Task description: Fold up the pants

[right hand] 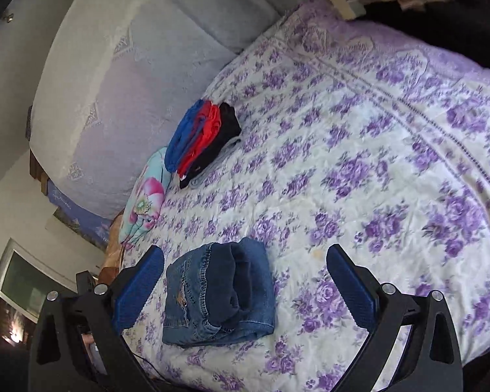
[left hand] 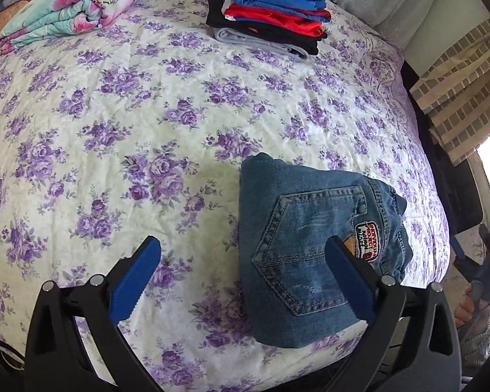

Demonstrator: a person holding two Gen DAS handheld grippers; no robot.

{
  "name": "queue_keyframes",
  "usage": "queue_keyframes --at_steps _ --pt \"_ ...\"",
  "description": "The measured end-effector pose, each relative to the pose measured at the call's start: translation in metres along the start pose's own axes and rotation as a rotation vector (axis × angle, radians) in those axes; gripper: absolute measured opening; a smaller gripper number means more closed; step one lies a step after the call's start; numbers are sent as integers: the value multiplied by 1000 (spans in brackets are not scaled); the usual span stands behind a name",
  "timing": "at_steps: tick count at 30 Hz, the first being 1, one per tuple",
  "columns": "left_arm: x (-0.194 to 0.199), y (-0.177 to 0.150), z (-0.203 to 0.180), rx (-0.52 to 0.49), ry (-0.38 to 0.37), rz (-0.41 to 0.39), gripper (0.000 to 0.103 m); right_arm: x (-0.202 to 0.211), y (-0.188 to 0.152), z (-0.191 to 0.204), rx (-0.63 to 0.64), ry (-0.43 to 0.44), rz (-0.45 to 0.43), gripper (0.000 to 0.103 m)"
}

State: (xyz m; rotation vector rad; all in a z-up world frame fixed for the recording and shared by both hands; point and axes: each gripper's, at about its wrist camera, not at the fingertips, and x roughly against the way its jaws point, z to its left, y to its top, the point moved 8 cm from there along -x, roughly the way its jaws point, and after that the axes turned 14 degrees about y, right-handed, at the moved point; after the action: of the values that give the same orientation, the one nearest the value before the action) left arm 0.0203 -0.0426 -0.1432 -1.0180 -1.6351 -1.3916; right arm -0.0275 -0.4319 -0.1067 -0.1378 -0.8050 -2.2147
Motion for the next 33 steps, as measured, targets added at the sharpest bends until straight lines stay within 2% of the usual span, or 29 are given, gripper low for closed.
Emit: queue_keyframes --at_steps 7,11,16,22,27,33 --pt "-21 -6 -26 -26 -51 93 98 -57 3 -31 -101 66 116 100" --pt "-37 -17 -36 -41 -67 161 98 -78 -9 -39 -137 85 187 100" --pt "-52 -27 -40 -28 -89 224 98 -91 -17 -43 -158 108 233 100" --pt "-60 -33 -41 -3 -128 258 98 -111 -34 -43 -165 109 319 100" --pt "-66 -39 -37 52 -204 288 98 -132 -47 -29 -154 143 378 100" --pt "-70 -43 -33 71 -261 294 99 -154 -57 -28 -147 134 426 100"
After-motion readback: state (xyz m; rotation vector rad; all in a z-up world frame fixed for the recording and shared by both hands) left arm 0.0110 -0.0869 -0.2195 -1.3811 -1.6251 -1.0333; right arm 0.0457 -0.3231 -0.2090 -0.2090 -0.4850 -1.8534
